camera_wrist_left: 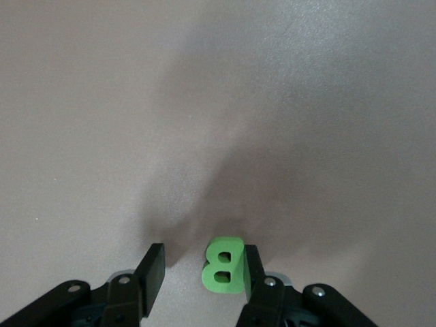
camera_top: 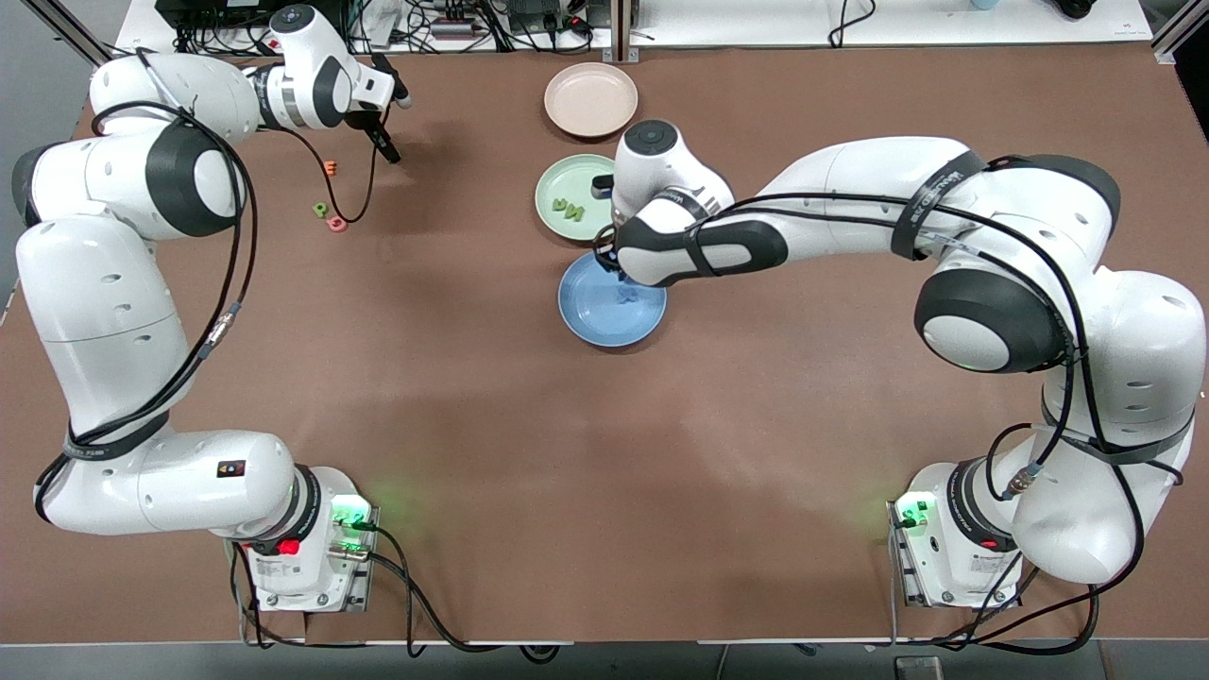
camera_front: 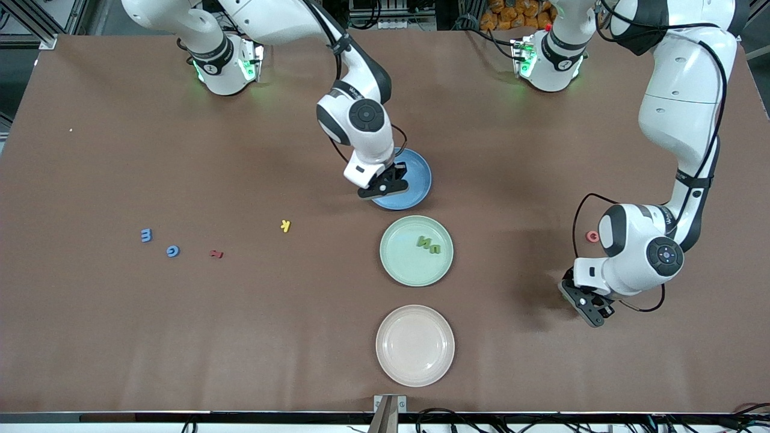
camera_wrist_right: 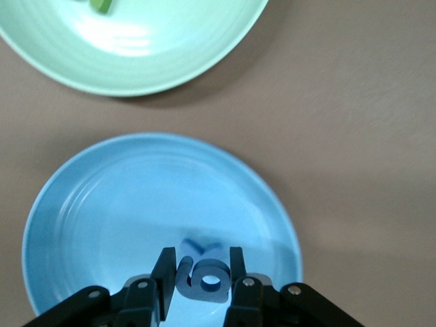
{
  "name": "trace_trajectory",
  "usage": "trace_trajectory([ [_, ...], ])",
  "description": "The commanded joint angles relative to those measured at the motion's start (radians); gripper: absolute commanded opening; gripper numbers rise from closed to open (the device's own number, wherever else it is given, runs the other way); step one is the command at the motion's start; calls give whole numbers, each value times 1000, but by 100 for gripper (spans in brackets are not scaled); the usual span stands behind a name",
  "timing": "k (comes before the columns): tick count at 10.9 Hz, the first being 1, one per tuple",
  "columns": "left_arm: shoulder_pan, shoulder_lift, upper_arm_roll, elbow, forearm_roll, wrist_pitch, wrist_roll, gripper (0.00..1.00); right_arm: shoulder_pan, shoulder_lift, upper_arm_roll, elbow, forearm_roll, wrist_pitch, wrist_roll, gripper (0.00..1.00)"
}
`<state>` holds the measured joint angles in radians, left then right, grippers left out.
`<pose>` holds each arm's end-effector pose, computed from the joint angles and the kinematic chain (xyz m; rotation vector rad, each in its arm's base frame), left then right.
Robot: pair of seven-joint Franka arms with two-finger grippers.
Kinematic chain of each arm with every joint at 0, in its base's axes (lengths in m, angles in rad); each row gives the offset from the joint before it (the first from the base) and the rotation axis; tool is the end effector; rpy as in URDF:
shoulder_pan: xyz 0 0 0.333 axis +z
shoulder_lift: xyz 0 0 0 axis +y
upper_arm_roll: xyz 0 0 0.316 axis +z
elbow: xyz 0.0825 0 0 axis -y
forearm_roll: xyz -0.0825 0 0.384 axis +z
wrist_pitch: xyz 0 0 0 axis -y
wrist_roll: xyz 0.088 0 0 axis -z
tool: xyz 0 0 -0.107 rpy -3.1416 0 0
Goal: Sort letters by color into matching plates
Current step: 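Carry the B into the green plate while the right gripper returns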
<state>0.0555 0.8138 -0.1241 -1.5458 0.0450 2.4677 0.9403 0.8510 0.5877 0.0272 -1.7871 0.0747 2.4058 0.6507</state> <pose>0.7144 -0.0351 0.1822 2.7487 -1.4995 0.2009 0.4228 0.5081 0.2269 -3.0615 -0.2579 0.0359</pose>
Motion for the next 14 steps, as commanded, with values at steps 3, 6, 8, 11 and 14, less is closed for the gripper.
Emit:
trace_trajectory([
  [3,-5,-2,-9,-7,4,5,15,50,-1,11,23,28,-19,-14,124,100],
  [6,-5,-4,-11,-7,4,4,17,0,-51,-26,14,23,-21,-34,110,100],
  [8,-3,-4,-15,-8,1,4,14,0,-119,-66,-3,23,-21,-104,29,100],
  [11,-13,-71,-54,6,-2,-80,-129,0,-248,-132,-41,26,-21,-210,-115,100],
  [14,-74,-116,-95,33,0,-167,-425,0,-386,-164,-55,22,-19,-229,-273,100],
])
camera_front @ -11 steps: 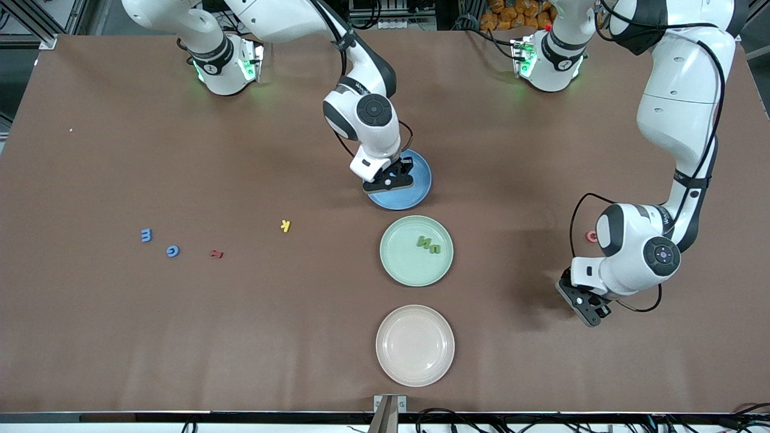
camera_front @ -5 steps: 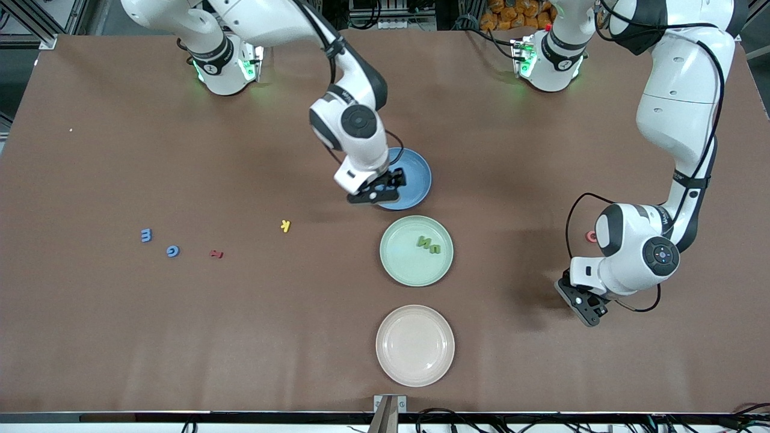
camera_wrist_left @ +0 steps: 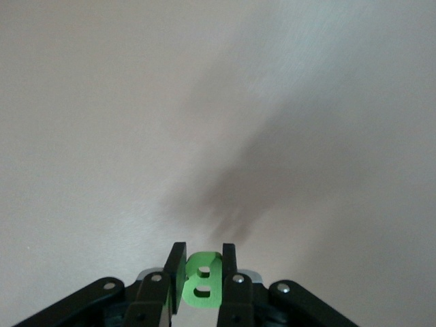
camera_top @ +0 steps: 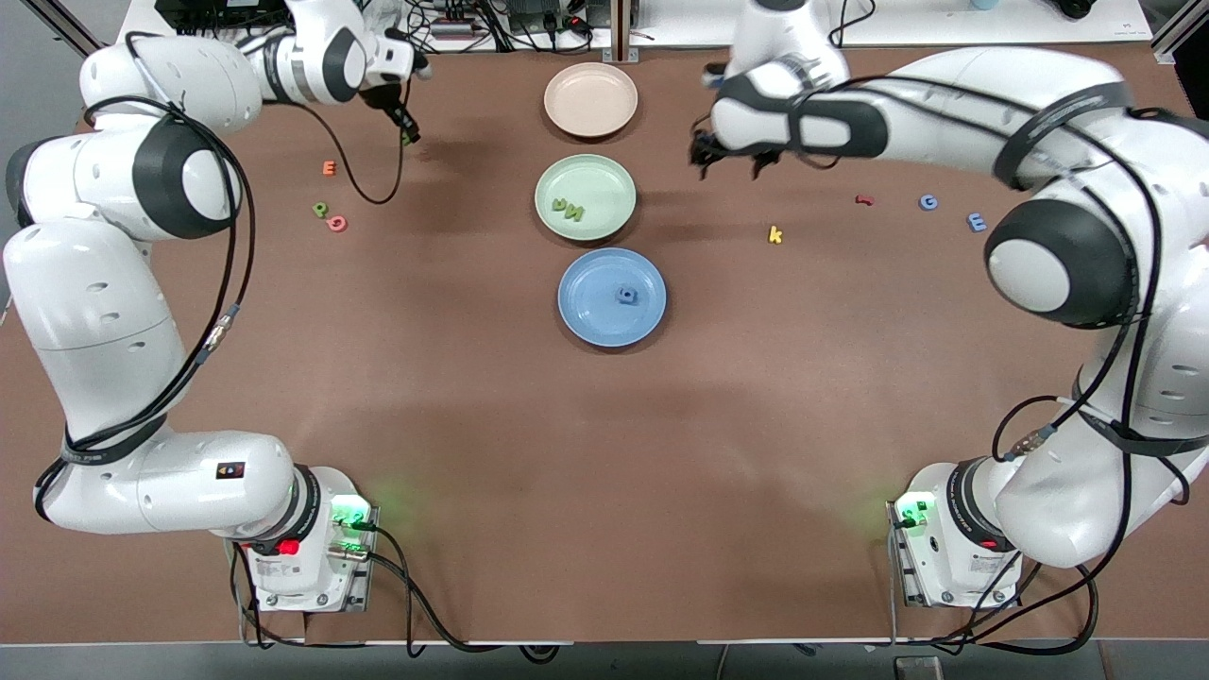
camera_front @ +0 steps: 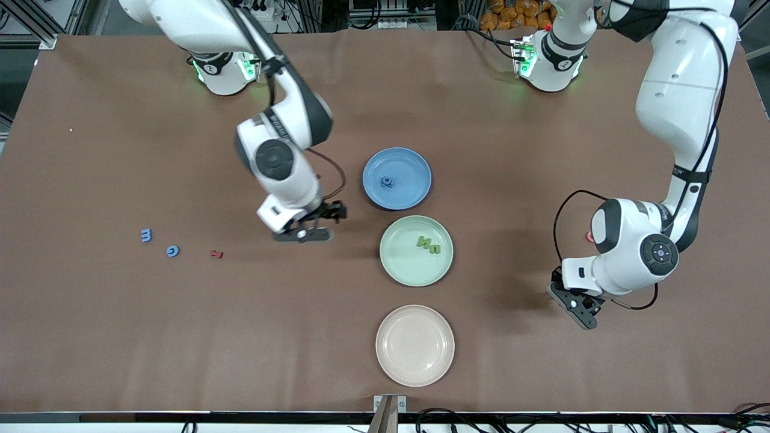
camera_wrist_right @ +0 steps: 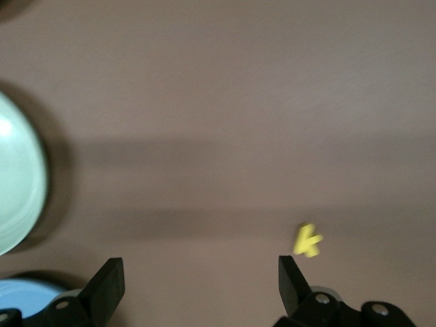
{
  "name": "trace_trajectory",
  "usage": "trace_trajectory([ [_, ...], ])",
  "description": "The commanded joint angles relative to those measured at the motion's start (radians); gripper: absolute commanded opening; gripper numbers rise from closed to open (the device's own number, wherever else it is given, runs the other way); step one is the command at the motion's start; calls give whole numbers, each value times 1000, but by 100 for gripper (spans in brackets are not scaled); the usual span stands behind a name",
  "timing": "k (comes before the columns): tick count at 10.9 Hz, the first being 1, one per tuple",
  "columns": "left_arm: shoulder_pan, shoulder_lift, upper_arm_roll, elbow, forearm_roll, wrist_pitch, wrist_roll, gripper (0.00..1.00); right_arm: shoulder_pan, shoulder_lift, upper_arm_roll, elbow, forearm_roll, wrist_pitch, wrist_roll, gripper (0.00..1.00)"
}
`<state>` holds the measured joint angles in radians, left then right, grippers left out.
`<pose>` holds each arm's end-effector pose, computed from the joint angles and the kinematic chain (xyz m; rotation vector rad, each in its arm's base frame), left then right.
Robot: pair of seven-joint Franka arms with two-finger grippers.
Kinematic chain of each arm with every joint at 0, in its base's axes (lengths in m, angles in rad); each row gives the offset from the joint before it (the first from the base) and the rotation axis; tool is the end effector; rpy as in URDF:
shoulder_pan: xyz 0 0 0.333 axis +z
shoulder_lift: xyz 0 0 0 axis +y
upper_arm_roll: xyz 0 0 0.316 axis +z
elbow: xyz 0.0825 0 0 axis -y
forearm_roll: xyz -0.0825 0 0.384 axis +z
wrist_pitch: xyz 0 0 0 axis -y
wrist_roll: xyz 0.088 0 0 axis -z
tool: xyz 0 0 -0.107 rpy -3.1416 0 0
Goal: Sort letters by color into matching plates
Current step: 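Carry the B into the green plate while the right gripper returns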
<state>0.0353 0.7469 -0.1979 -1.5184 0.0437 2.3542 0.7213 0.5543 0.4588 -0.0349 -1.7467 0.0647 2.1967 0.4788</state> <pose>0.7154 -0.0922 0.2356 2.7929 -1.2721 0.1941 0.5701 0.3309 0.3109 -3.1130 -0.0094 0.0388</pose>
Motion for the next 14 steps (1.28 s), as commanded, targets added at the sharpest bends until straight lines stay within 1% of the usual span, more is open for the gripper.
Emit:
trace_trajectory([
  [1,-81,-49,-52,6,1,-55,-336,0,-140,-42,7,-22,-10,-31,-165,100],
  [3,-135,-37,-95,9,1,-53,-559,0,-244,-49,6,-26,-11,-40,-320,100],
  [6,-277,-18,-91,30,5,-46,-859,0,-370,-81,6,-63,-14,-40,-501,100],
  [8,-322,0,-72,30,8,-12,-899,0,-454,-111,6,-95,-16,-40,-592,100],
  [11,-374,26,-63,32,11,33,-974,0,-566,-121,6,-123,-57,-29,-683,100],
  [12,-408,34,-36,32,11,48,-1005,0,-589,-120,6,-125,-84,-26,-690,100],
  [13,-457,35,7,32,11,53,-1029,0,-621,-118,7,-126,-100,-18,-695,100],
  [14,-494,35,43,32,11,53,-1043,1,-657,-117,7,-137,-102,-9,-738,100],
])
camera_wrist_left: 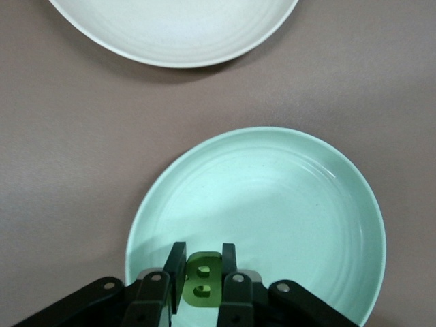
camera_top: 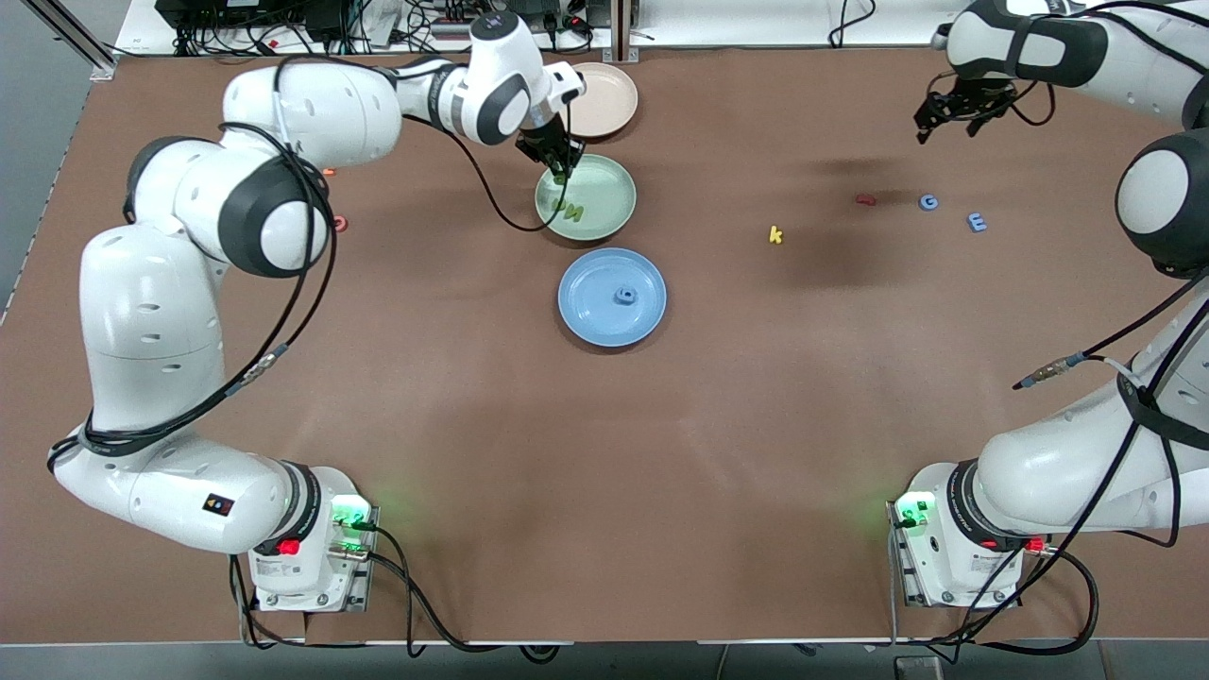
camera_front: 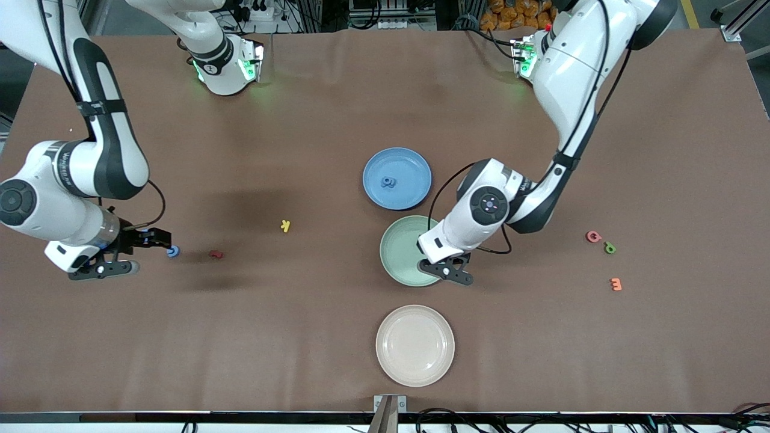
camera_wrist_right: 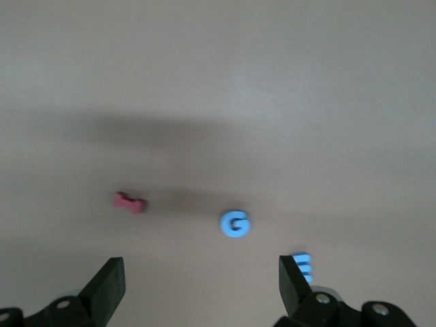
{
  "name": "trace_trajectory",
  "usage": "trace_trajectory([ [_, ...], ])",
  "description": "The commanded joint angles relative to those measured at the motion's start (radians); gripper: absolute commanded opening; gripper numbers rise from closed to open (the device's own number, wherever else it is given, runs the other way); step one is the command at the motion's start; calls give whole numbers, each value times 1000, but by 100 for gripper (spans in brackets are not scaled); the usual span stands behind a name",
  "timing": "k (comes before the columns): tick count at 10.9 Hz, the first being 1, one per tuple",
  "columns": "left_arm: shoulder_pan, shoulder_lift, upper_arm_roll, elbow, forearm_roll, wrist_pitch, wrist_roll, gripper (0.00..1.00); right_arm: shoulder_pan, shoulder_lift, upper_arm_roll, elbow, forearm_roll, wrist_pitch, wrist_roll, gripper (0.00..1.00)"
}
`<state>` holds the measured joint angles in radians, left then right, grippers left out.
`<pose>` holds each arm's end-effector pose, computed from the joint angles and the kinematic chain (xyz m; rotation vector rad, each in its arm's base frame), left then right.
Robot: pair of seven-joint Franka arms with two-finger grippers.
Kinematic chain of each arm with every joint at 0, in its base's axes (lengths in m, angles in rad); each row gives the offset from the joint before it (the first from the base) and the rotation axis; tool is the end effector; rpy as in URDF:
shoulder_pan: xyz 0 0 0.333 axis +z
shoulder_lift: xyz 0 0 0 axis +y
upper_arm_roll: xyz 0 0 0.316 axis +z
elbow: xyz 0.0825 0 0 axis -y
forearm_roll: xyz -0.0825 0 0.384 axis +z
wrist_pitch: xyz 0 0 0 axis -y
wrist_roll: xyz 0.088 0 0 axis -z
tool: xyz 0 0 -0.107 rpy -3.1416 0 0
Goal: Sort letters by color into matching plates
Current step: 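Release the B while the right gripper grasps the blue E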
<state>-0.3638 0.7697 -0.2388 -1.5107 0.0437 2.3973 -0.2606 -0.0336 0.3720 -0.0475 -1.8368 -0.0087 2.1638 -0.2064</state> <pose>0.6150 -0.3855 0.2307 2.9327 -0.4366 0.1057 0.6305 -0.0497 0.3244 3.1160 0.2078 -0.0744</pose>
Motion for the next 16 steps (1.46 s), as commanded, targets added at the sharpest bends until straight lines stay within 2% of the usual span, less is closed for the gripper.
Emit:
trace_trajectory([
  [1,-110,22,98,24,11,9,-68,11,-106,-22,21,-65,-28,60,-109,100],
  [3,-112,22,101,24,16,9,-65,22,-176,-10,21,-122,-27,181,-270,100],
  [4,-112,20,104,24,22,9,-62,45,-207,1,23,-143,-25,220,-344,100],
  [5,-103,8,104,18,75,8,-62,91,-232,13,23,-153,-25,235,-388,100],
  [6,-78,-1,104,12,161,-1,-57,100,-245,22,23,-165,-25,249,-413,100],
  [7,-61,-18,104,9,232,-42,-57,100,-256,30,23,-189,-25,293,-435,100],
  [9,-31,-61,104,9,300,-156,-52,100,-258,54,23,-231,-24,370,-436,100],
  [12,74,-153,96,-2,288,-301,-35,100,-256,87,23,-278,-20,473,-435,100],
  [16,203,-291,89,-139,288,-317,-8,100,-255,96,23,-329,-20,542,-430,100],
])
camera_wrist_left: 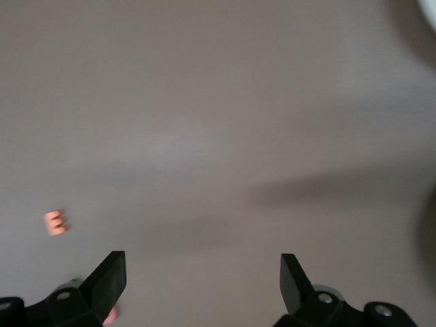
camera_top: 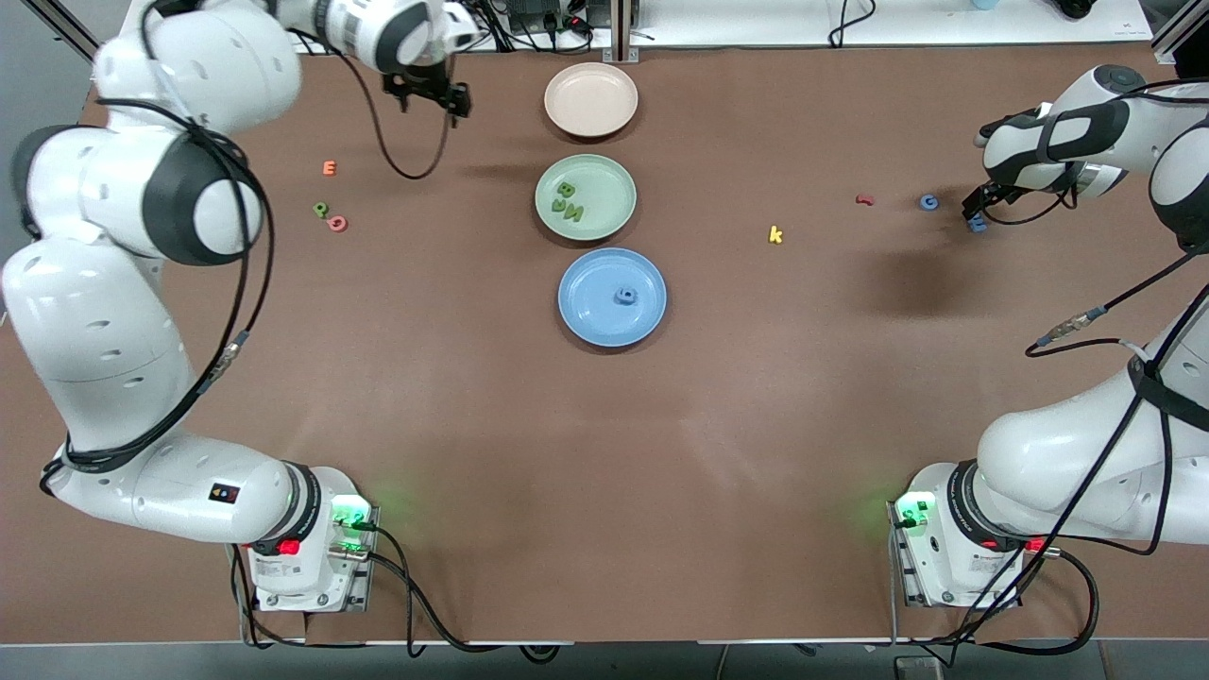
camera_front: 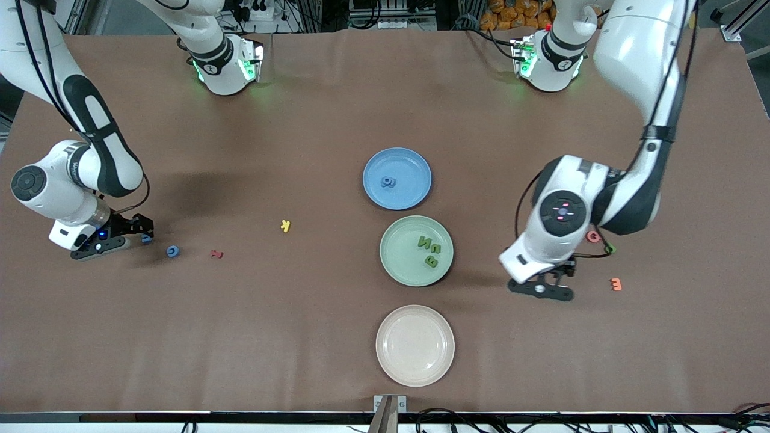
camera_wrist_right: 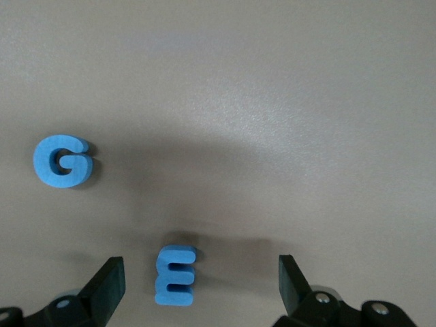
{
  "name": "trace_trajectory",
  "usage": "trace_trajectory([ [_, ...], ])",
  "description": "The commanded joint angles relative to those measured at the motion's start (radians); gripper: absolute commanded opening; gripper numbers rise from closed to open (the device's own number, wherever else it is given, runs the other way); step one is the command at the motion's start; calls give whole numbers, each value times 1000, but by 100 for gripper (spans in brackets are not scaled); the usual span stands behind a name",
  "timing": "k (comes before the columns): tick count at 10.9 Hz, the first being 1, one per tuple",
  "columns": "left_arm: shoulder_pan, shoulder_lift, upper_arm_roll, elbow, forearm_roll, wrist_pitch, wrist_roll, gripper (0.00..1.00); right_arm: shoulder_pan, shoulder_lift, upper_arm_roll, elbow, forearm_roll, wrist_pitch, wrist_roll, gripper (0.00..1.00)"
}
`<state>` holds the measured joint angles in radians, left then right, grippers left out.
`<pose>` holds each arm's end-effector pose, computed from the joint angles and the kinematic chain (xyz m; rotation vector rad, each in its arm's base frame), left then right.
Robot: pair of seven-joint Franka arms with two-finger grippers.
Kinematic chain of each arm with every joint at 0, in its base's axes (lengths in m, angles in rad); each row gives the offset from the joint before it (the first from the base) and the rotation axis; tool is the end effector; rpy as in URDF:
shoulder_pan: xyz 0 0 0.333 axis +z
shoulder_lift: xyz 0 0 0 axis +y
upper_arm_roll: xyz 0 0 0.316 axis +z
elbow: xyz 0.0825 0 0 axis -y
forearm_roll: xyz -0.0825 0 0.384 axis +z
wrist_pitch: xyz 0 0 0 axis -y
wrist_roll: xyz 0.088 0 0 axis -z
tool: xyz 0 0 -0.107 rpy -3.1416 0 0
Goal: Sort letters by color into matching plates
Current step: 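Release the B while the right gripper grasps the blue E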
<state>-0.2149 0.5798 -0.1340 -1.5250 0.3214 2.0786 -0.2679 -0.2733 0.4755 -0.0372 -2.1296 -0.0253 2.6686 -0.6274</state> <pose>0.6689 -0.2109 0.3224 -2.9217 0.3223 -0.0664 0.5523 -0.1765 0.1873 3.0406 0.5278 0.0673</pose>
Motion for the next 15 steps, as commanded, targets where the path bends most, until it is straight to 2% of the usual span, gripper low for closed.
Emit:
trace_trajectory([
  [1,90,-139,-16,-167,11,3,6,100,-15,-8,13,-47,-4,46,-9,100],
  [2,138,-171,-21,-220,14,21,13,100,-15,-8,13,-52,-4,51,-9,94],
  [4,217,-186,-30,-254,11,40,13,100,-15,-8,13,-58,-4,51,-9,81],
  [5,267,-186,-53,-268,11,41,15,100,-15,-5,13,-61,-4,59,-9,75],
  [7,389,-205,-125,-358,11,157,28,100,-12,2,13,-59,2,70,-8,60],
  [8,448,-207,-162,-388,11,196,70,100,-9,6,13,-59,4,80,-5,57],
  [11,590,-221,-269,-444,11,202,88,100,-4,24,14,-59,5,102,-3,50],
  [15,635,-216,-289,-478,11,242,88,100,11,34,14,-61,5,117,-3,38],
])
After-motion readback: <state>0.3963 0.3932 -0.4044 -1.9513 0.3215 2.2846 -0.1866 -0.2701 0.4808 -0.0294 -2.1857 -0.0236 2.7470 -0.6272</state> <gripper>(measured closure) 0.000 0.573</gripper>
